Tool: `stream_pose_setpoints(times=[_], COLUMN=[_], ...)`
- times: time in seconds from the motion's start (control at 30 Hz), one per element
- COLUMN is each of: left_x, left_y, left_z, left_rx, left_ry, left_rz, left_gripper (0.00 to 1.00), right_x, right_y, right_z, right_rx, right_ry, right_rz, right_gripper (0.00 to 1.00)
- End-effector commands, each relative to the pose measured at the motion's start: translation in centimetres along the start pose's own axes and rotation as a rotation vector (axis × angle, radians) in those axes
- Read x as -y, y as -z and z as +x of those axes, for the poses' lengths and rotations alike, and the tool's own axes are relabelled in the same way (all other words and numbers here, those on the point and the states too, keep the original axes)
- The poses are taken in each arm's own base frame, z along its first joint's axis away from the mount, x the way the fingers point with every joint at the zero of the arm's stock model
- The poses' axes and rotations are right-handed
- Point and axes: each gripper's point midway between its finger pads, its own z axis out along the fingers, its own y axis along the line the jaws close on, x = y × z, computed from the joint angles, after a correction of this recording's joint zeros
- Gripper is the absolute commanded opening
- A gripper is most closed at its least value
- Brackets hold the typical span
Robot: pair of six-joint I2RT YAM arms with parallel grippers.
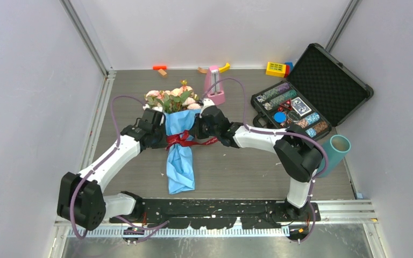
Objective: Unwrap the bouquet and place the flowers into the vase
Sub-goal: Untie the ribbon from the wrapping paper.
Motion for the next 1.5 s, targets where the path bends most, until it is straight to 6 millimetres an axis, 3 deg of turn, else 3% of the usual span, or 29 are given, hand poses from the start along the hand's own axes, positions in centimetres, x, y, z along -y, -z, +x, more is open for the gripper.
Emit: stream_pose_setpoints(times=[0.0,0.33,0.53,0.77,0.9,1.0,1.2,1.47], left_x=[-1.6,-3.9,-2.4,-1.7,-1.5,-1.5,-1.4,-1.3], left_y=[-0.5,-0.8,-0.7,-0.4,-0.2,0.0,0.1,0.1], left_z=[0.4,1.0,0.5,-0.1,-0.4,-0.5,-0.6,-0.8], left_rx=[-0.017,-0.024,-0.007,-0.002,0.005,0.007,0.008,0.005], left_ry=[0.121,0.285,0.28,0.256,0.249,0.247,0.244,0.248], left_rz=[-0.014,0.011,0.11,0.155,0.163,0.167,0.167,0.17], left_gripper=[0.0,0.0,0.0,0.0,0.0,0.0,0.0,0.0], right_x=[0.4,2.7,2.0,1.7,1.4,0.7,-2.6,-2.9], right_y=[0.9,1.6,1.9,3.3,4.3,4.6,3.8,1.8], right_z=[-1.3,0.0,-0.3,-1.0,-1.9,-2.8,-2.5,-1.0], right_rx=[0.083,0.089,0.086,0.075,0.072,0.069,-0.012,-0.142], right_ry=[-0.042,-0.089,-0.076,0.02,0.078,0.119,0.203,0.285], right_rz=[0.043,0.134,0.105,0.104,0.109,0.095,-0.067,-0.091], right_gripper=[0.0,0.0,0.01,0.34,0.44,0.49,0.5,0.5])
